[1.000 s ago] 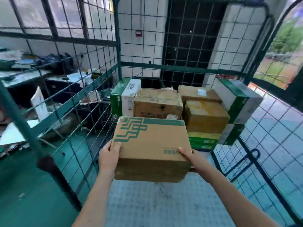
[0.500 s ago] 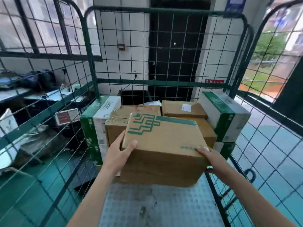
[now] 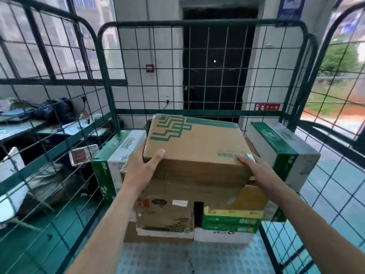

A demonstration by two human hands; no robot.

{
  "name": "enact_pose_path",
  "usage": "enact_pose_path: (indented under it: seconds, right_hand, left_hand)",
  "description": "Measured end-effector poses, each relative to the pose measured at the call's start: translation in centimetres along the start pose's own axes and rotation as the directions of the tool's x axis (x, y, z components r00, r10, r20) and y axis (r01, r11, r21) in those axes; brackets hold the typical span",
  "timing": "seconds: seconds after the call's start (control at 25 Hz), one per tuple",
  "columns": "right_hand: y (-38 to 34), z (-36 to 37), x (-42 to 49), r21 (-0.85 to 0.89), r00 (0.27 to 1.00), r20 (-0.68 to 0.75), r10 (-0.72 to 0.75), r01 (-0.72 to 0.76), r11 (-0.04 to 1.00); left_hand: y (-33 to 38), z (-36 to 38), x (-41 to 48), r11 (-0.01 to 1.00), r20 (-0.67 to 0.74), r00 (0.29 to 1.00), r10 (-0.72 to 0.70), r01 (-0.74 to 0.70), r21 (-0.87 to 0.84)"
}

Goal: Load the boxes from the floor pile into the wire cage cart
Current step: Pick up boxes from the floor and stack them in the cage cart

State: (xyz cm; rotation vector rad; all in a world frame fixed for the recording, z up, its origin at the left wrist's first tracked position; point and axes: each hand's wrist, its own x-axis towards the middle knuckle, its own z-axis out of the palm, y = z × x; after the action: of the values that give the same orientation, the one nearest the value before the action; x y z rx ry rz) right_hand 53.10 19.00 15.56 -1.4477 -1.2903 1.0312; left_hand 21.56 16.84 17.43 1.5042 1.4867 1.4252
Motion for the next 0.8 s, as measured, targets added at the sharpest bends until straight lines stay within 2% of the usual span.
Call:
enact_pose_path:
  seconds: [0.12, 0.28, 0.44, 0.6, 0.68, 0.8]
  right_hand:
    - [-1.8, 1.1, 2.6, 0.008, 0.997, -0.022, -0.078, 0.078, 0.997]
    - [-4.0, 1.2, 6.3, -0.066, 0.991, -0.062, -0.122, 0.118, 0.991]
    - [-5.6, -1.5, 9.3, -0.09, 0.97, -0.214, -0.115, 0.098, 0.991]
    - [-5.5, -5.8, 11.5, -0.161, 0.92, -0.371, -0.126, 0.07, 0.984]
    - [-6.3, -8.1, 13.4, -0.196, 0.91, -0.384, -0.154, 0.082, 0.977]
    - [-7.3, -10.3, 16.9, -0.227, 0.921, -0.321, -0.221, 0.152, 0.962]
  left_hand:
    - [-0.3, -0.7, 3.2, 0.999, 0.008, 1.0, 0.008, -0.008, 0.036]
    - [-0.5, -0.4, 7.9, 0.999, 0.066, 0.997, 0.039, -0.041, 0.031]
    - [0.4, 3.5, 13.2, 0.992, 0.16, 0.979, 0.125, -0.125, -0.01]
    - [1.3, 9.6, 16.7, 0.985, 0.251, 0.952, 0.173, -0.166, -0.048]
    - [2.2, 12.5, 18.9, 0.982, 0.257, 0.948, 0.185, -0.169, -0.083]
    - [3.0, 15.6, 22.2, 0.981, 0.206, 0.961, 0.183, -0.165, -0.102]
